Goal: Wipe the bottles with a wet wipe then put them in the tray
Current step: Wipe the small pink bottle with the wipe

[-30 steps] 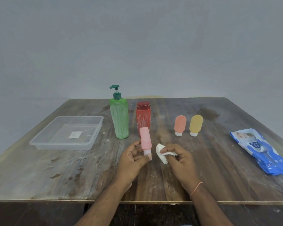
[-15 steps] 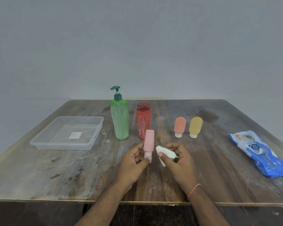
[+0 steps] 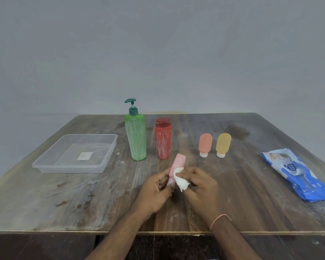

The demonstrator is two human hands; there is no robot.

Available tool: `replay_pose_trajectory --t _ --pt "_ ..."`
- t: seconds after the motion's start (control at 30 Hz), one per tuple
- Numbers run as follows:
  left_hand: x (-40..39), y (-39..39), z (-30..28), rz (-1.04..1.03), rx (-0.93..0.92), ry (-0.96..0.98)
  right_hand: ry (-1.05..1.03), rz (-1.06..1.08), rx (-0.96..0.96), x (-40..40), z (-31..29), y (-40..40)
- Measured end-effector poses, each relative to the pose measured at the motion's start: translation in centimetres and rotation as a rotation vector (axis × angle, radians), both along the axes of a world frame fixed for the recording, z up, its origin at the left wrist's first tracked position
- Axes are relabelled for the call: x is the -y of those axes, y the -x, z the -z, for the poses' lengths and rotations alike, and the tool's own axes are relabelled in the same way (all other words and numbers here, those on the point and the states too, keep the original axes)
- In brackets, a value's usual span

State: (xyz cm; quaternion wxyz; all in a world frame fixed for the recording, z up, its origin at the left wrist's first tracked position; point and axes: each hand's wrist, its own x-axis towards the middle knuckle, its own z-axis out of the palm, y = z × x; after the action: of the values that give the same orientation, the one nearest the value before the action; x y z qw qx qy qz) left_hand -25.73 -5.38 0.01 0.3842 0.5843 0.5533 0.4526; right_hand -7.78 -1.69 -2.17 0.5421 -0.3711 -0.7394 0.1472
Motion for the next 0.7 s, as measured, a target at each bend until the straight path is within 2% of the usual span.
replay_pose_trajectory --t 0.2,0.4,0.53,0.6,0.7 --pt "0.22 0.01 -0.12 0.019 -0.075 0.022 -0.003 0.166 -0.062 -0.26 0.18 -0.64" --pt "0.02 0.13 0.21 -0.036 -0.014 0.022 -0.029 0.066 0.092 0.06 -0.19 -0.46" --pt "0.27 -0.05 0.13 -0.002 -0.063 -0.004 0.001 0.206 -0.050 -0.28 -0.17 -0.60" --pt "0.26 -0.08 0.16 0.017 -0.069 -0.019 0.012 0.173 -0.048 -0.21 -0.31 -0.66" --pt "0.03 -0.05 0.37 -0.016 -0.048 -0.038 0.027 0.072 0.053 0.19 -0.31 -0.43"
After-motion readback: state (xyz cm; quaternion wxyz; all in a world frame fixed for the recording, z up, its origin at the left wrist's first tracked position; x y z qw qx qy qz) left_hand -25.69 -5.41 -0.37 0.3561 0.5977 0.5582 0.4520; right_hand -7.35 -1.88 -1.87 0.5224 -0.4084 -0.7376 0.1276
